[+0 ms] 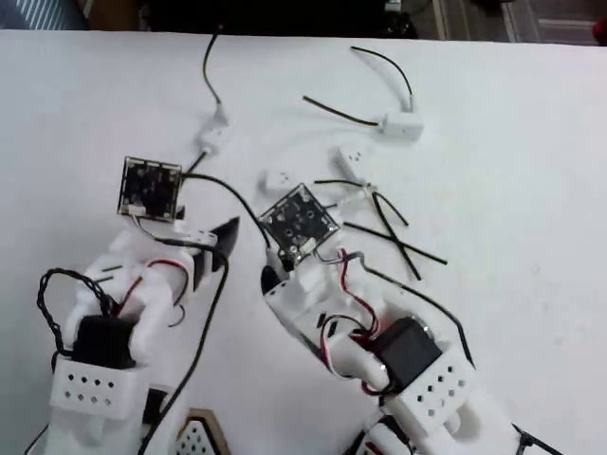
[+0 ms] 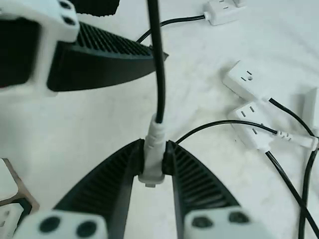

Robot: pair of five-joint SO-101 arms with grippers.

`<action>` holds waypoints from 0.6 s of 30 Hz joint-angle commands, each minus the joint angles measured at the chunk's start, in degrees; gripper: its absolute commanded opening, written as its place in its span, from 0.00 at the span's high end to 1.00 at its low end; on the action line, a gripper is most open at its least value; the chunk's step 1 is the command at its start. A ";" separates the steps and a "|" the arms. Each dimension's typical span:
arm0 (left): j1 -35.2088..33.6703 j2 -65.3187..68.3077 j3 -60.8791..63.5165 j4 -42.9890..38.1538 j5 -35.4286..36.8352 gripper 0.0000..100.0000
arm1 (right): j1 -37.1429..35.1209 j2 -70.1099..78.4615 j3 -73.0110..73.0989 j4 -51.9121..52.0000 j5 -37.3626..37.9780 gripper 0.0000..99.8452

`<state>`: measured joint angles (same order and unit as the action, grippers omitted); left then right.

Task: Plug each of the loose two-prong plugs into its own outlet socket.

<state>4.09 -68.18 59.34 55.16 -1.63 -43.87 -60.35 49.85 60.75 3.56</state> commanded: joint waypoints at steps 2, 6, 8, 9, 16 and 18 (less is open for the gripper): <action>6.02 -1.45 -8.18 5.89 0.35 0.73 | -0.57 -1.27 1.49 -3.21 -0.44 0.98; 10.86 -1.45 -10.81 8.88 0.18 0.73 | -0.57 -1.27 2.11 -3.91 -0.44 0.98; 13.32 -1.45 -10.64 9.05 -0.09 0.73 | -0.57 -1.27 2.02 -4.18 -0.44 0.98; 14.46 -1.45 -10.20 9.05 -0.09 0.73 | -0.57 -1.27 2.02 -4.18 -0.44 0.98; 20.18 -1.71 -10.20 11.08 -0.62 0.73 | -0.48 -1.27 2.02 -4.09 -0.44 0.98; 20.18 -2.68 -9.76 11.08 -2.02 0.73 | -0.40 -1.27 2.02 -3.91 -0.44 0.98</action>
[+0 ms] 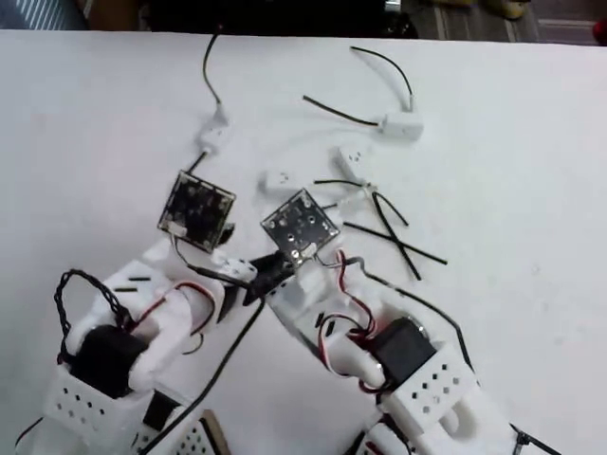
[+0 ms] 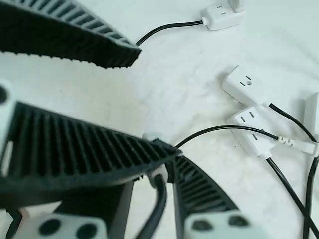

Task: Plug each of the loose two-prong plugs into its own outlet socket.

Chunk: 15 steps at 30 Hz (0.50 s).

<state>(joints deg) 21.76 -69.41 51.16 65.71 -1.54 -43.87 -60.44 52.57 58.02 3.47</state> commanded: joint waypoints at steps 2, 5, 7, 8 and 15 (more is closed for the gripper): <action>0.66 -2.15 -1.41 0.53 -2.20 0.73 | -0.31 -1.19 -0.62 -1.10 -0.35 0.98; -4.53 -2.42 -1.32 0.18 -2.20 0.73 | 0.13 -1.19 -0.53 -1.01 -0.35 0.98; -8.57 -2.42 -1.32 0.09 -2.20 0.73 | 2.24 -1.10 -0.53 -1.10 -0.35 0.98; -10.15 -2.33 -1.32 0.09 -2.20 0.73 | 4.09 -1.10 -0.35 -1.27 -0.35 0.98; -14.11 2.33 -1.76 -0.18 -4.57 0.71 | 17.63 -1.10 6.59 -9.54 -0.44 0.98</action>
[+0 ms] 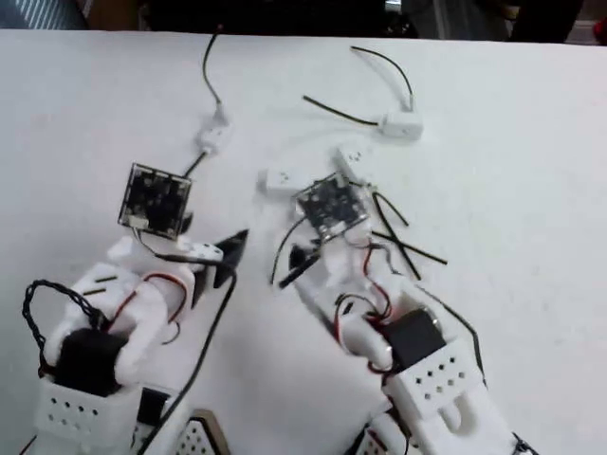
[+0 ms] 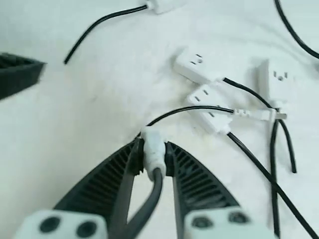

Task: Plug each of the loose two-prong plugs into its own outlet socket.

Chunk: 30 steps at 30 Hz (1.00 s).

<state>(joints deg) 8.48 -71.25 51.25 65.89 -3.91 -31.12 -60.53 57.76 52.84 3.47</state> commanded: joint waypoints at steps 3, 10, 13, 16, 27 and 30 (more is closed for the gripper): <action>-0.75 12.88 -1.93 -4.13 -3.16 0.70 | 9.98 -1.01 4.84 -9.71 -2.81 0.98; -0.66 36.88 -13.10 -8.18 -11.25 0.68 | 20.00 -0.92 10.20 -20.70 -9.85 0.98; -0.66 47.16 -22.15 -7.82 -17.67 0.68 | 21.49 -0.92 12.57 -24.84 -10.55 0.98; -0.75 57.71 -31.38 -7.82 -25.05 0.68 | 22.02 -0.92 13.54 -26.15 -10.55 0.98; -0.66 92.26 -67.34 -0.18 -44.57 0.69 | 24.48 -1.01 13.63 -26.59 -10.55 0.98; -0.48 100.18 -77.63 3.78 -47.38 0.69 | 24.48 -1.01 13.63 -26.59 -10.55 0.98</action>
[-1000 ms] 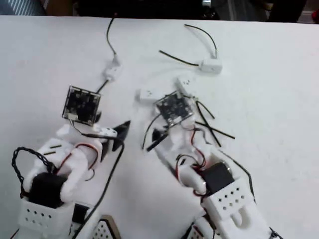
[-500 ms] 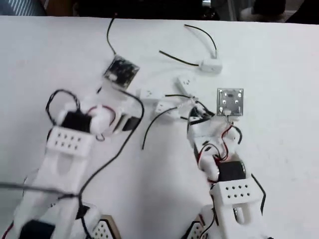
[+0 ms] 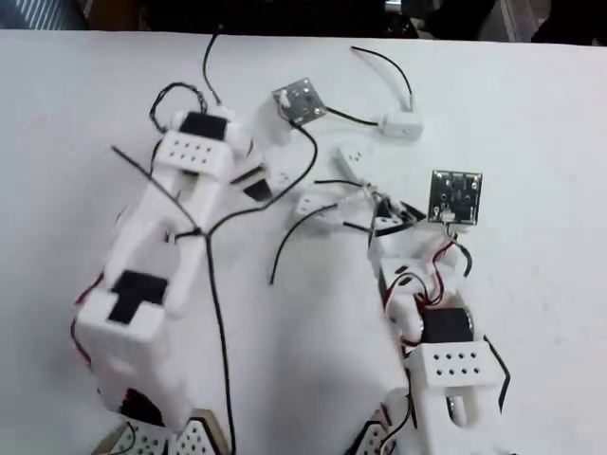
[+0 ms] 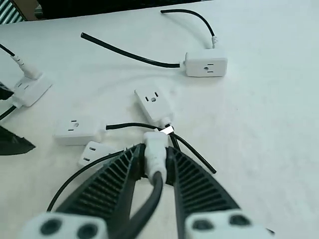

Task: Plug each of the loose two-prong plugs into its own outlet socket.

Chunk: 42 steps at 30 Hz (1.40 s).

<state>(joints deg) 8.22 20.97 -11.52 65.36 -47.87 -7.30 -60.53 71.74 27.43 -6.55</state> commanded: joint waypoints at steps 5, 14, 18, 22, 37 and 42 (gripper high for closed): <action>1.36 19.56 -30.42 11.25 -6.68 0.69 | 0.66 -1.01 -0.35 -1.19 -0.53 0.98; 2.95 37.58 -53.19 17.41 -8.18 0.69 | 0.66 -1.01 -0.35 -1.10 -0.53 0.98; 4.00 44.18 -60.13 20.31 -8.88 0.69 | 0.66 -1.01 -0.35 -1.10 -0.35 0.98; 4.09 50.07 -65.93 20.13 -8.97 0.77 | 0.66 -1.01 -0.35 -1.10 -0.35 0.98; 5.05 54.55 -84.04 36.75 -8.62 0.98 | 2.95 -1.10 -0.35 -1.36 -0.62 0.98; 5.41 50.42 -83.78 37.01 -4.31 0.98 | 4.44 -1.01 -0.18 -2.68 -0.62 0.98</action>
<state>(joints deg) 12.79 78.02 -93.19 101.93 -56.40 -3.69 -60.53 71.82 26.20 -6.55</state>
